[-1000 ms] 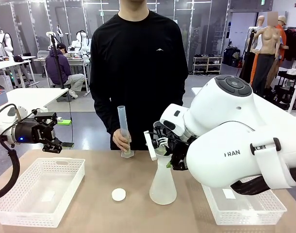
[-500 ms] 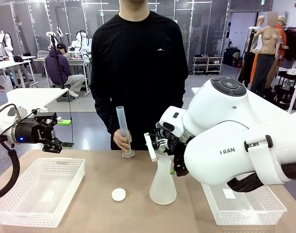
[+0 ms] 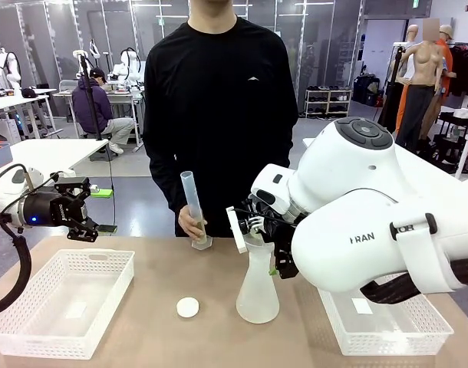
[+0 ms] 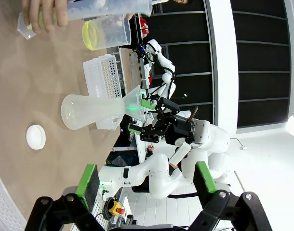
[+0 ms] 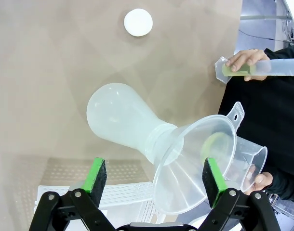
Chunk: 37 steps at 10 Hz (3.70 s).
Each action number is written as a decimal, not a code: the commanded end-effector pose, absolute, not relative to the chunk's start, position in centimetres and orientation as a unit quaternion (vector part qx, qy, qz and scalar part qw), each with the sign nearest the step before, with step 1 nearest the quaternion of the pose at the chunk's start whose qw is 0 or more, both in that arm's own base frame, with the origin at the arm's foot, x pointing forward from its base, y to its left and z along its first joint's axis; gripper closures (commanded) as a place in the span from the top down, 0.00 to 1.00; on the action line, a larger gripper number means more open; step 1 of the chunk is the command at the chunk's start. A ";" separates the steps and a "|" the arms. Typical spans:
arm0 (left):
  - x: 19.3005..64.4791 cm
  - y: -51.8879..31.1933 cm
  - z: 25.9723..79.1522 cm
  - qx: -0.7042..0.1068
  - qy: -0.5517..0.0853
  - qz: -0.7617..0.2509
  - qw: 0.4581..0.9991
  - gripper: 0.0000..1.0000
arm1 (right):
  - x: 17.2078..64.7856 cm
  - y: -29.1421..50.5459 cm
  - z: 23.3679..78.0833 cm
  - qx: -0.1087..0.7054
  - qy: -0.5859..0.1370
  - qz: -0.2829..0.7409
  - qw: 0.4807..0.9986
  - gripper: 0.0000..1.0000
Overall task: Prepare the solutions needed for the experiment.
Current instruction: Once the solution is in the Big flask , pick up the Plastic Funnel and place it back into the right Organizing basket.
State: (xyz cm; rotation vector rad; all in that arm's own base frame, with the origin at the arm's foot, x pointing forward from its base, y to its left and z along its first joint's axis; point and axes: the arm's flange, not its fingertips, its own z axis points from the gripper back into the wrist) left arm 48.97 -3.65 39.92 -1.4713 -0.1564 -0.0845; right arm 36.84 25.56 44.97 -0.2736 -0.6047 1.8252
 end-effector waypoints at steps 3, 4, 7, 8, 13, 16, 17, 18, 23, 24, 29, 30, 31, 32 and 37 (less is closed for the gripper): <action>49.0 -3.7 40.1 -0.669 -0.069 -0.034 0.739 1.00 | 36.8 25.6 45.0 -0.116 -0.257 0.776 0.564 1.00; 49.0 -3.7 40.1 -0.669 -0.069 -0.034 0.739 1.00 | 36.1 24.9 46.2 -0.132 -0.250 0.757 0.588 1.00; 49.0 -3.7 40.1 -0.669 -0.069 -0.034 0.739 1.00 | 35.7 21.7 49.7 -0.086 -0.304 0.708 0.631 1.00; 49.0 -3.7 40.1 -0.669 -0.069 -0.034 0.739 1.00 | 35.6 20.2 50.7 -0.059 -0.338 0.701 0.626 1.00; 49.0 -3.7 40.1 -0.669 -0.069 -0.034 0.739 1.00 | 36.2 9.0 50.9 0.191 -0.424 0.496 0.733 1.00; 49.0 -3.7 40.1 -0.669 -0.069 -0.034 0.739 1.00 | 35.9 4.9 49.0 0.229 -0.362 0.421 0.799 1.00; 49.0 -3.7 40.1 -0.669 -0.069 -0.034 0.739 1.00 | 35.4 5.2 49.0 0.168 -0.364 0.453 0.796 1.00; 49.0 -3.7 40.1 -0.669 -0.069 -0.034 0.739 1.00 | 37.9 4.7 50.1 0.229 -0.382 0.442 0.778 1.00; 49.0 -3.7 40.1 -0.669 -0.069 -0.034 0.739 1.00 | 40.5 3.6 49.2 0.341 -0.332 0.384 0.791 1.00; 49.0 -3.7 40.1 -0.669 -0.069 -0.034 0.739 1.00 | 42.0 2.2 48.0 0.406 -0.309 0.357 0.783 1.00; 49.0 -3.7 40.1 -0.669 -0.069 -0.034 0.739 1.00 | 43.5 -1.3 45.7 0.603 -0.195 0.207 0.746 1.00; 49.0 -3.7 40.1 -0.669 -0.069 -0.034 0.739 1.00 | 44.1 -1.8 44.8 0.623 -0.165 0.171 0.745 1.00; 49.0 -3.7 40.1 -0.669 -0.069 -0.034 0.739 1.00 | 44.7 -2.3 44.3 0.642 -0.153 0.144 0.737 1.00; 49.0 -3.7 40.1 -0.669 -0.069 -0.034 0.739 1.00 | 45.1 -2.7 43.9 0.654 -0.138 0.120 0.734 1.00; 49.0 -3.7 40.1 -0.669 -0.069 -0.034 0.739 1.00 | 47.2 -3.9 42.0 0.633 -0.123 0.052 0.762 1.00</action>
